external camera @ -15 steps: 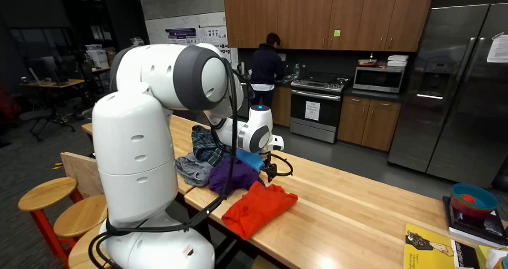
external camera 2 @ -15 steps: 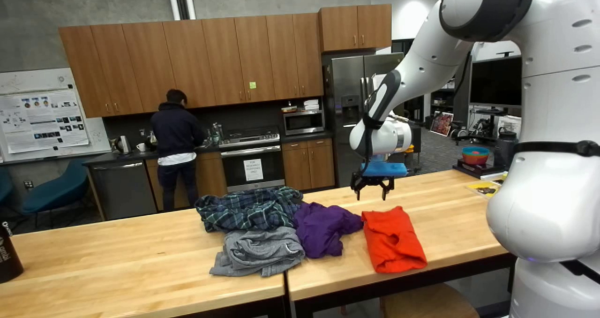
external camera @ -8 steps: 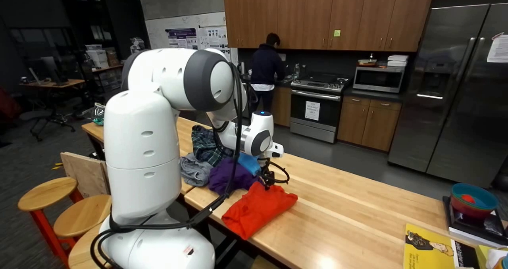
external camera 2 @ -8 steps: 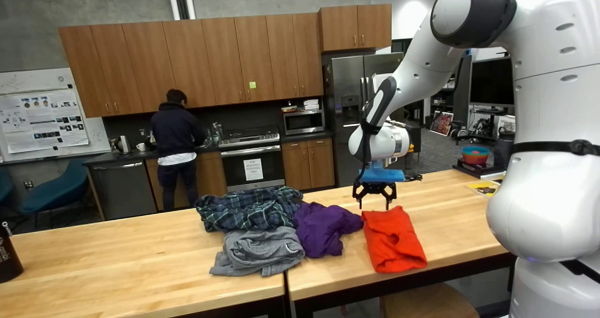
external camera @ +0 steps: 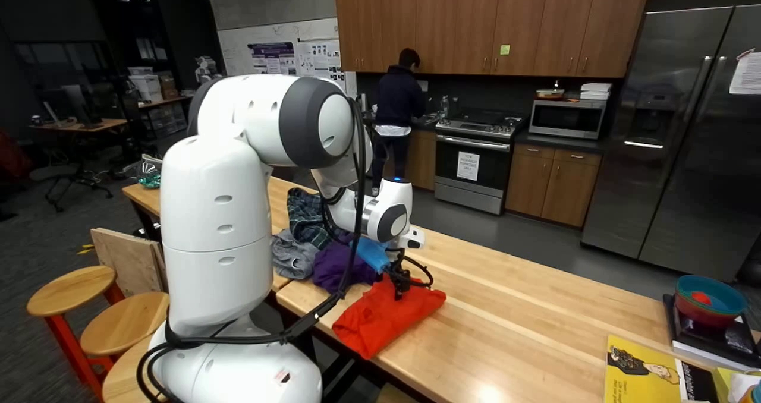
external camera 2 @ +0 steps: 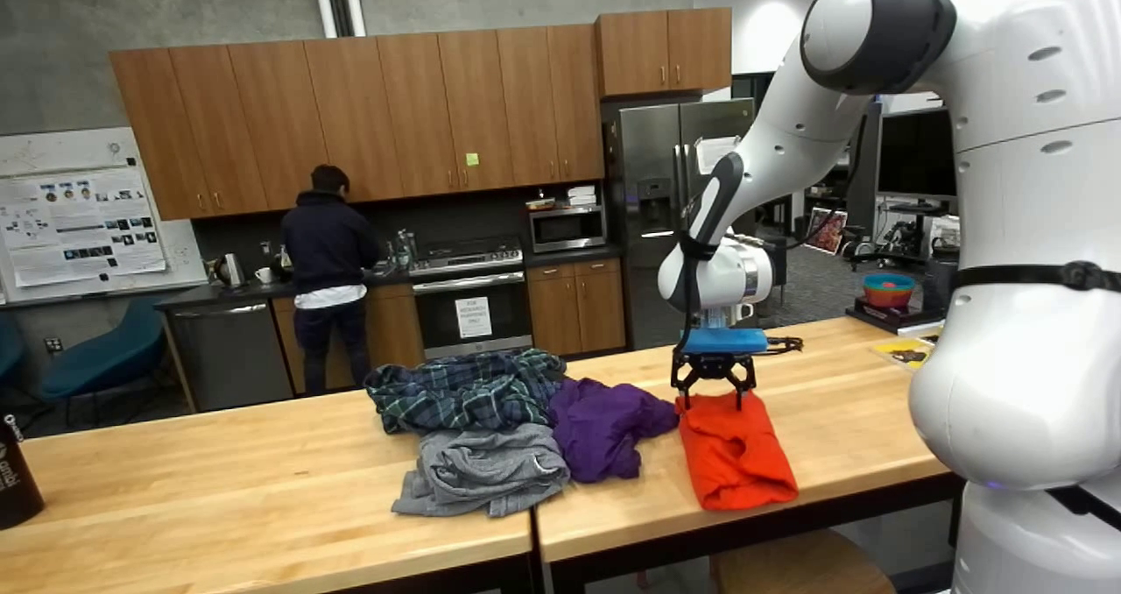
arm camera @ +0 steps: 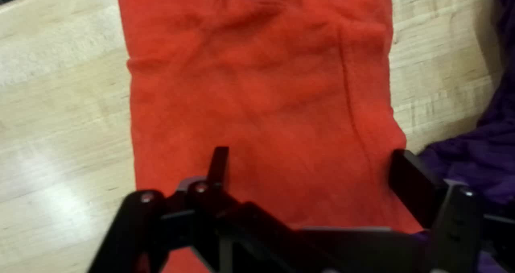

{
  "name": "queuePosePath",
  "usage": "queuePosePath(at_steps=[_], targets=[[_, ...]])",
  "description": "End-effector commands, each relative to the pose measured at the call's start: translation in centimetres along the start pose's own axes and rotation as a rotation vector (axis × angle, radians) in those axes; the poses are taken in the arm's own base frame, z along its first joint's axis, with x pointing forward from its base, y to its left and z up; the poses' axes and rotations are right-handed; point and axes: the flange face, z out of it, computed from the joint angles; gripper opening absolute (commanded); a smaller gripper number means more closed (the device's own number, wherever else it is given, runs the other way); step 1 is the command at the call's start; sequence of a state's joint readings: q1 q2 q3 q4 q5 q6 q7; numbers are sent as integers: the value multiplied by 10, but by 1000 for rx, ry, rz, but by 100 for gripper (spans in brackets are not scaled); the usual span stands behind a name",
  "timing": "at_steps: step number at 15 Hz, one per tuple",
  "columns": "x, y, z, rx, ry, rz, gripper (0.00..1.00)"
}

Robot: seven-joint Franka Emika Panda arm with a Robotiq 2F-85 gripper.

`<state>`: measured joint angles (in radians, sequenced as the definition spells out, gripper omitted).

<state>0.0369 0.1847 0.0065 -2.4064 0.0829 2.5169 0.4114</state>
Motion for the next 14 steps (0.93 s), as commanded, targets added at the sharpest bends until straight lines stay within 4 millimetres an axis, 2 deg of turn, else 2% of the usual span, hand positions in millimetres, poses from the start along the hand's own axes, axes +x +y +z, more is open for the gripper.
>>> queuePosePath(at_steps=[1,6,14], targets=[[5,8,7,0,-36,35,100],[17,14,23,20,-80,63,100],[39,5,48,12,-142,39,100]])
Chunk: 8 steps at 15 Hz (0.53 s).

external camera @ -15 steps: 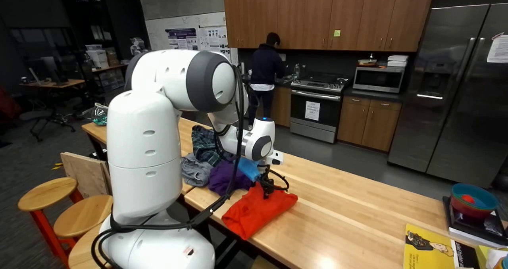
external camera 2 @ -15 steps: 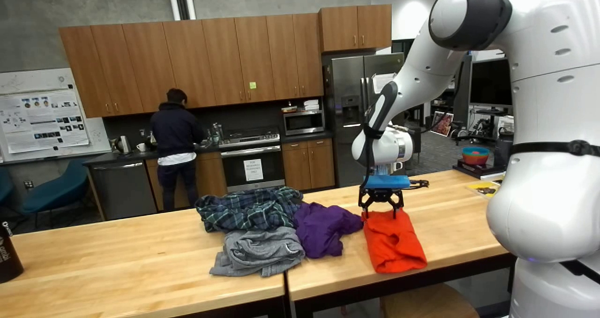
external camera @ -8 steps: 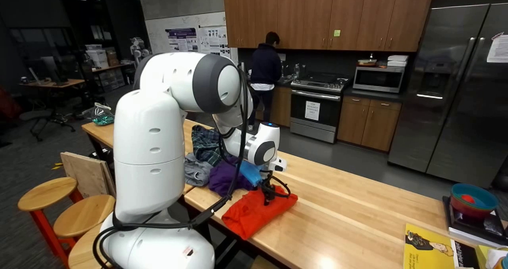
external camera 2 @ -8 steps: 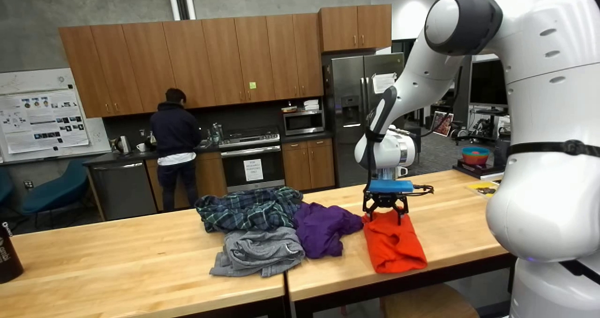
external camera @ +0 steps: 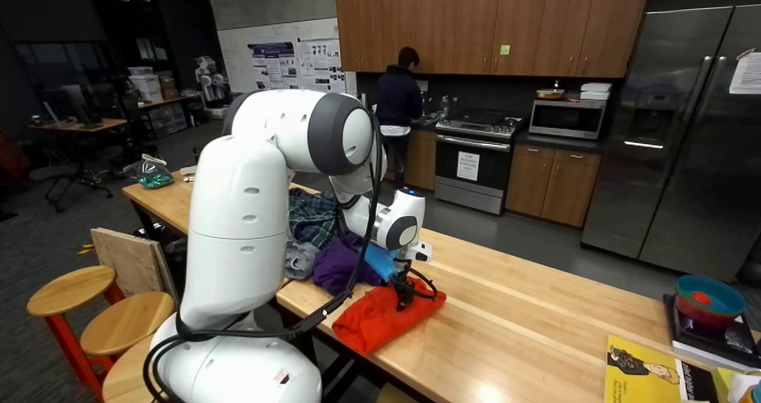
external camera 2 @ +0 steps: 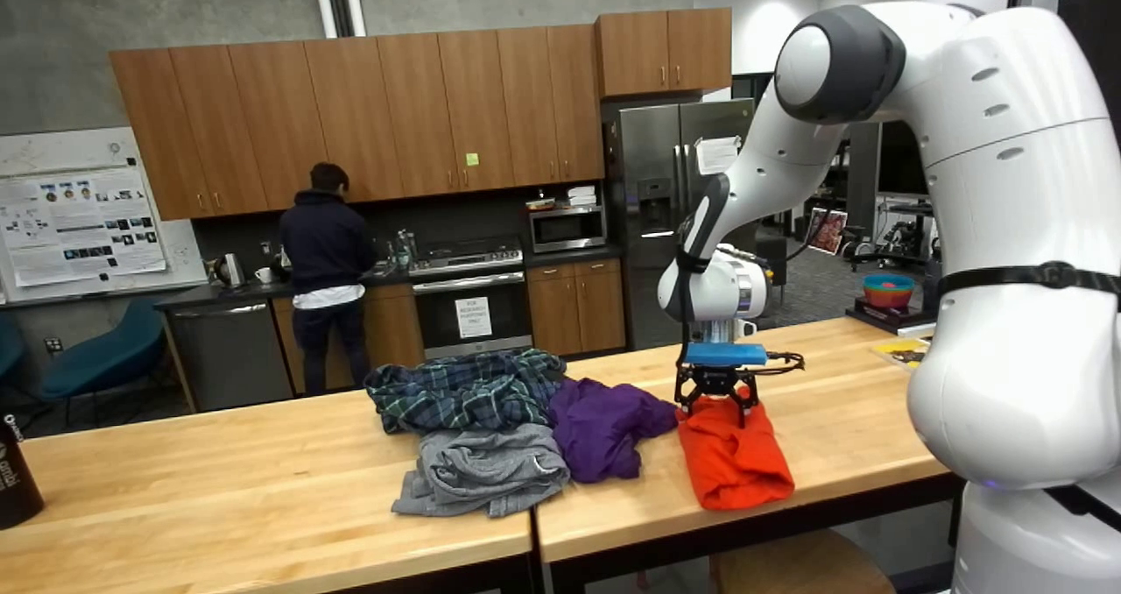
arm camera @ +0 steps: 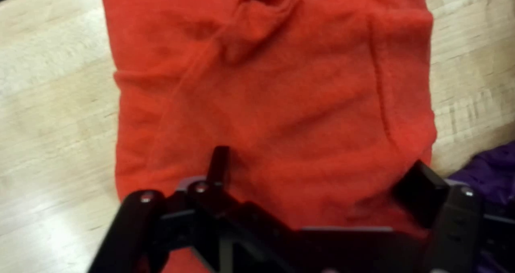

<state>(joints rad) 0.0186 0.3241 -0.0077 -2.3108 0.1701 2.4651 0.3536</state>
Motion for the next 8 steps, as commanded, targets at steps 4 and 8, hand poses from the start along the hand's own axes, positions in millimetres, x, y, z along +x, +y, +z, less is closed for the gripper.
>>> queuePosePath(at_steps=[4,8], targets=[[26,-4,18,-26,-73,3,96],[28,-6,12,-32,-78,2,66]])
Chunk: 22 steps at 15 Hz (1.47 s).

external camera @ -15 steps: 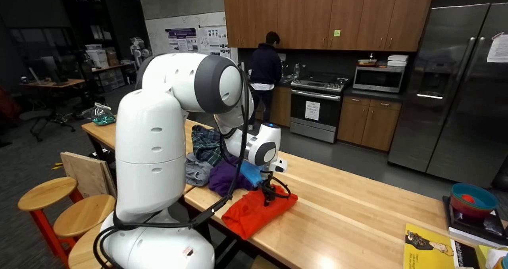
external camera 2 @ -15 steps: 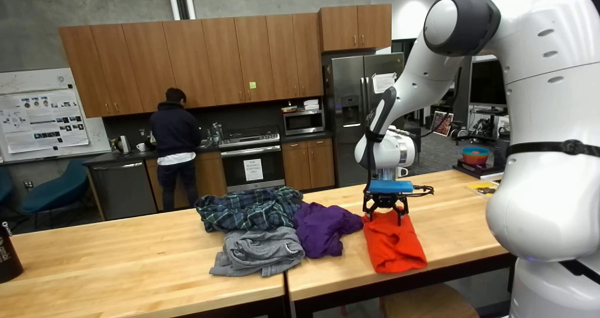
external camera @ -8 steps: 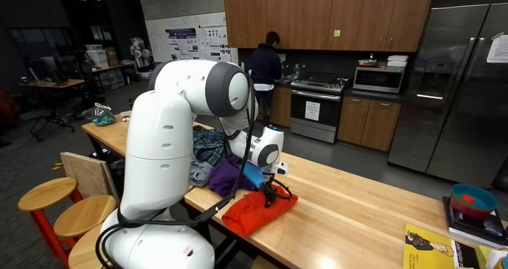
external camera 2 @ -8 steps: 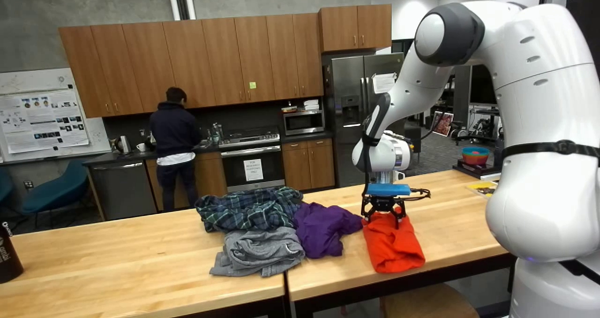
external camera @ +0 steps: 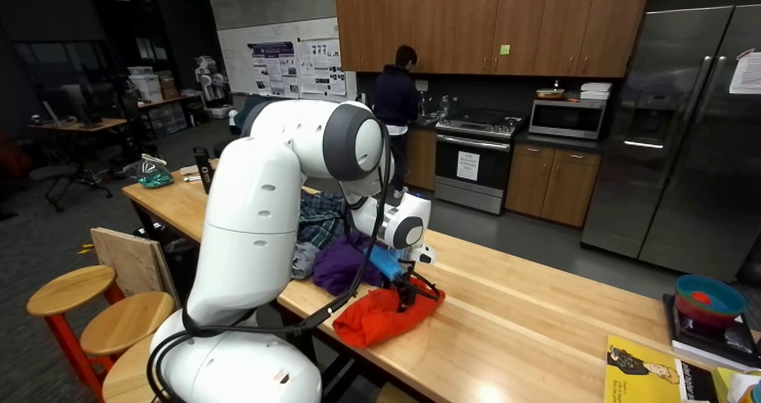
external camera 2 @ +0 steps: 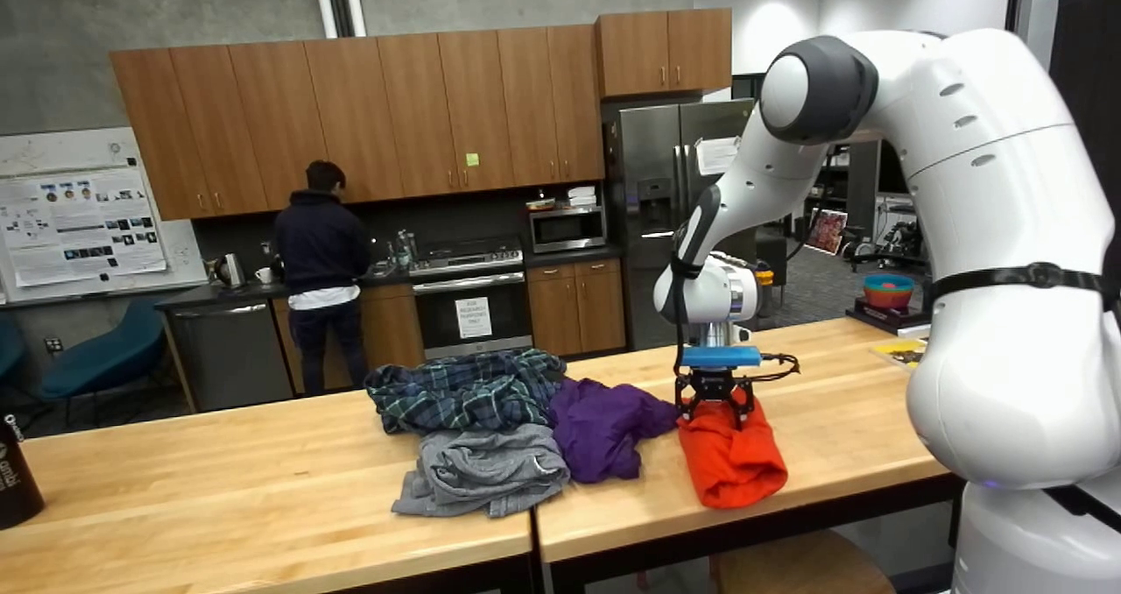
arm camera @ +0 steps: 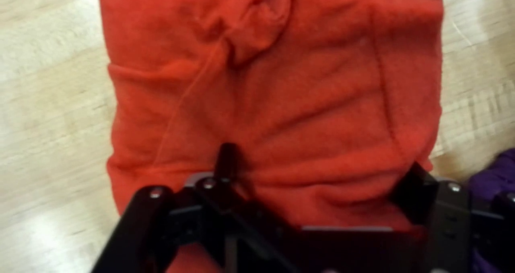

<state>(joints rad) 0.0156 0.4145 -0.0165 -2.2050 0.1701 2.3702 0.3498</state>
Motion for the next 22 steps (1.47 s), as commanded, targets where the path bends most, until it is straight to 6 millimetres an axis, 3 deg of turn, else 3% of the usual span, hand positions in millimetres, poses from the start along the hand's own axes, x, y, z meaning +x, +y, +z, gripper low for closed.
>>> queuePosePath(at_steps=[1,5,9,17,22], targets=[[7,0,-5,-6,-1,-2,59],[9,3,-18,6,22,0,29],[13,23,-34,39,51,25,3],[22,91,-82,107,197,46,5],[18,101,-109,112,275,-75,5]])
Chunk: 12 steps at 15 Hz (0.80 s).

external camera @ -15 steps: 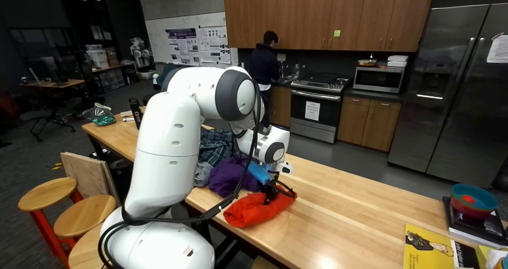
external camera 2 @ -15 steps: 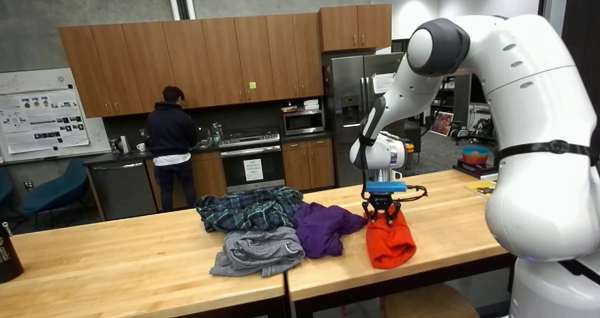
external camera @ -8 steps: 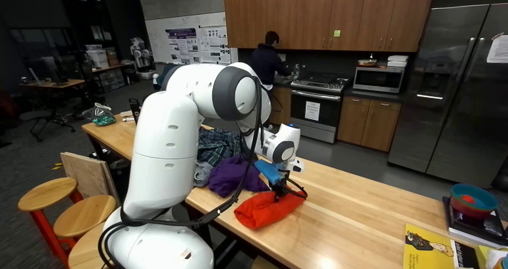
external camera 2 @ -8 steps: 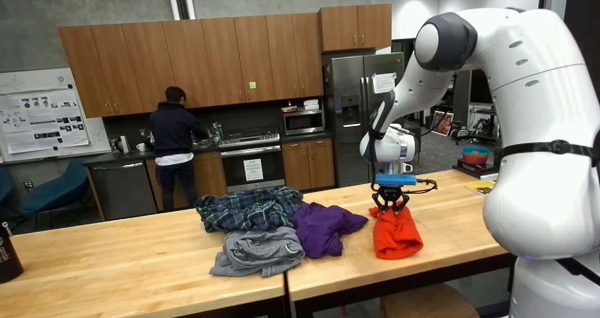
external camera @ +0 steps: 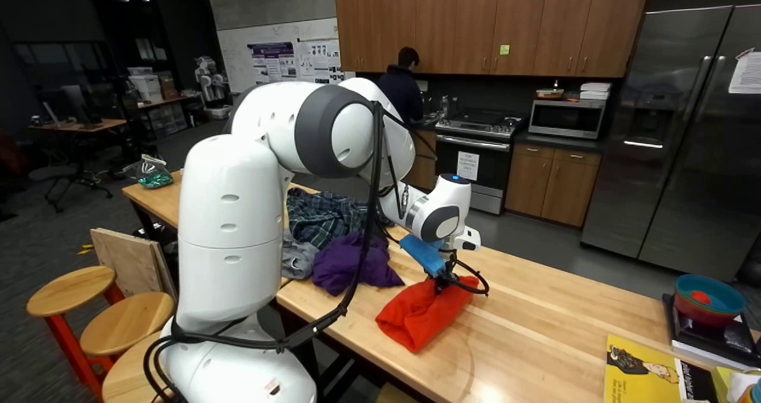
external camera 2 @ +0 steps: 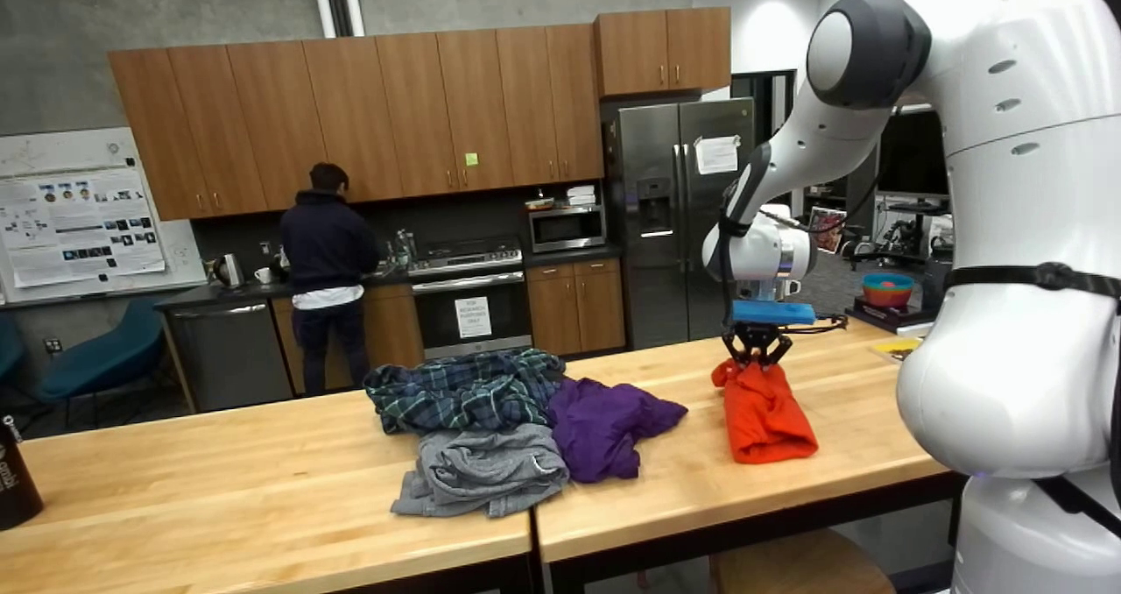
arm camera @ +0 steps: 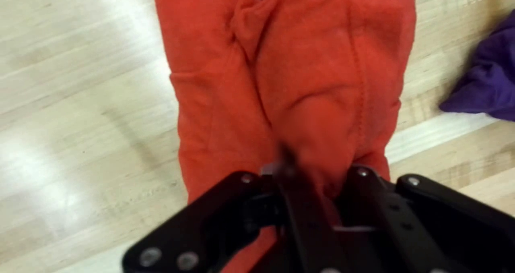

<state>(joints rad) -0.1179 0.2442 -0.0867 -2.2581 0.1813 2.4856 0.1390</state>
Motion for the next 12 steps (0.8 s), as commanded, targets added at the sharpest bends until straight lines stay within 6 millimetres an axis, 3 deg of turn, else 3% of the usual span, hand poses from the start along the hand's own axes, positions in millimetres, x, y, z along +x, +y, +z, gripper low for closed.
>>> queuePosePath(at_steps=[1,8,12], targets=[[-10,-3,-24,22,47,-86,5],[-21,-32,-36,4,79,-207,5],[-24,-52,-60,4,120,-260,5]])
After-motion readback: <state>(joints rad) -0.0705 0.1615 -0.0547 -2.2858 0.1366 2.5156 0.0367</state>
